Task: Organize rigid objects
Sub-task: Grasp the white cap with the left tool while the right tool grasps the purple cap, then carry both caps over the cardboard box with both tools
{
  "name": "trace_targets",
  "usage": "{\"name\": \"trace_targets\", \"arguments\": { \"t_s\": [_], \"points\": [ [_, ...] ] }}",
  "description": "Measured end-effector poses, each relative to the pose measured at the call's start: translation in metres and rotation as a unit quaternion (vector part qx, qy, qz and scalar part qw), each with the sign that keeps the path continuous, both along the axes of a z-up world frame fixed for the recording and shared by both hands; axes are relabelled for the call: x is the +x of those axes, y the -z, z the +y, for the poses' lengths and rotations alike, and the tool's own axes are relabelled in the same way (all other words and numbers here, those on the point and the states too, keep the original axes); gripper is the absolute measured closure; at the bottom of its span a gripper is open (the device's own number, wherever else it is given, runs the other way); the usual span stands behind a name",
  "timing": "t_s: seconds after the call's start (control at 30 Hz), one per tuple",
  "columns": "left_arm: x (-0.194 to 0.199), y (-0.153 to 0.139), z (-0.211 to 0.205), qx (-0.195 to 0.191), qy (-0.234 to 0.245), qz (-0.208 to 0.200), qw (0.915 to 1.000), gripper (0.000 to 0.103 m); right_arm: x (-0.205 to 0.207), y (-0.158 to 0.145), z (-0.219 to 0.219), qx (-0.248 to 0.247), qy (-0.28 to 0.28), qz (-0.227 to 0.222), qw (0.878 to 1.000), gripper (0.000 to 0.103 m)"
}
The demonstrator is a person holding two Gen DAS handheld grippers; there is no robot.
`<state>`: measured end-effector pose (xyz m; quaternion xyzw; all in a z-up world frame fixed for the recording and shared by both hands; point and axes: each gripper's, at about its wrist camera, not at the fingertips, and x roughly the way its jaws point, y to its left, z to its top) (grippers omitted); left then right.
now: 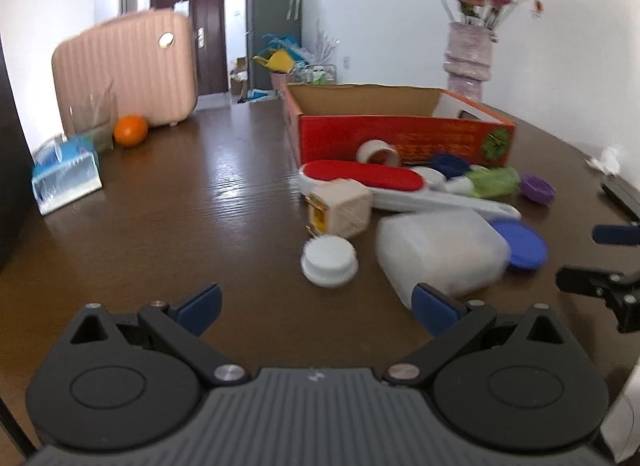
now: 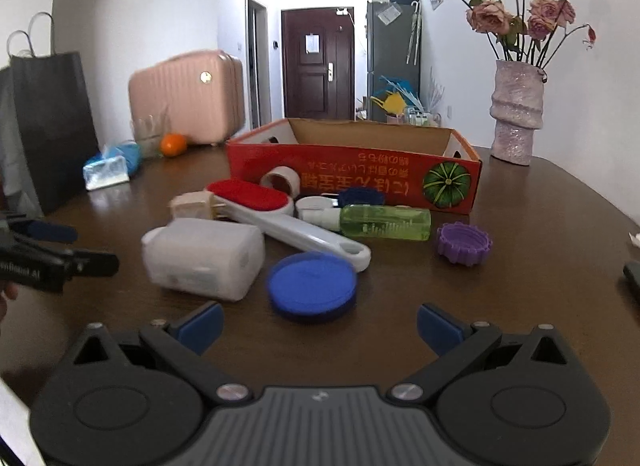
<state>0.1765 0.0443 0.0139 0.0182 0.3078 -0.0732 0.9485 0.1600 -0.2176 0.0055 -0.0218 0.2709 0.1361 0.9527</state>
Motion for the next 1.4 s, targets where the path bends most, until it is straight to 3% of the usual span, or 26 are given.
{"name": "trace_targets", "arguments": {
  "t_s": [0.1,0.23,0.33,0.4,0.53,0.63,0.73,0.8,1.03,1.4],
  "points": [
    [0.022,0.006,0.002,0.000,0.001,0.024,0.9997,0.000,0.019,-0.001,-0.011,-0.014,0.016,0.005,1.000,0.000],
    [0.043,0.010,-0.002,0.006,0.011,0.039,0.9991,0.017,0.051,0.003,-0.042,-0.022,0.050,0.027,0.998,0.001],
    [0.058,0.013,-0.006,0.018,0.016,0.053,0.9983,0.035,0.075,0.007,-0.067,-0.012,0.072,0.054,0.996,0.008],
    [0.066,0.014,-0.009,0.023,0.020,0.056,0.9980,0.038,0.090,0.011,-0.078,-0.010,0.073,0.068,0.995,0.015],
    [0.076,0.013,-0.012,0.026,0.026,0.061,0.9975,0.051,0.110,0.016,-0.085,-0.010,0.058,0.076,0.995,0.017],
    [0.078,0.011,-0.014,0.026,0.032,0.063,0.9972,0.063,0.125,0.018,-0.084,-0.016,0.046,0.081,0.996,0.032],
    [0.079,0.010,-0.014,0.024,0.031,0.066,0.9970,0.064,0.138,0.018,-0.085,-0.018,0.045,0.077,0.996,0.038],
    [0.078,0.009,-0.014,0.026,0.028,0.063,0.9972,0.064,0.141,0.017,-0.086,-0.016,0.045,0.073,0.996,0.051],
    [0.059,-0.006,-0.013,0.041,0.019,0.030,0.9985,0.064,0.127,0.013,-0.094,-0.002,0.047,0.067,0.997,0.051],
    [-0.008,-0.032,-0.011,0.016,0.013,0.001,0.9998,0.064,0.037,-0.021,-0.078,-0.014,0.017,0.038,0.999,0.051]
  ]
}}
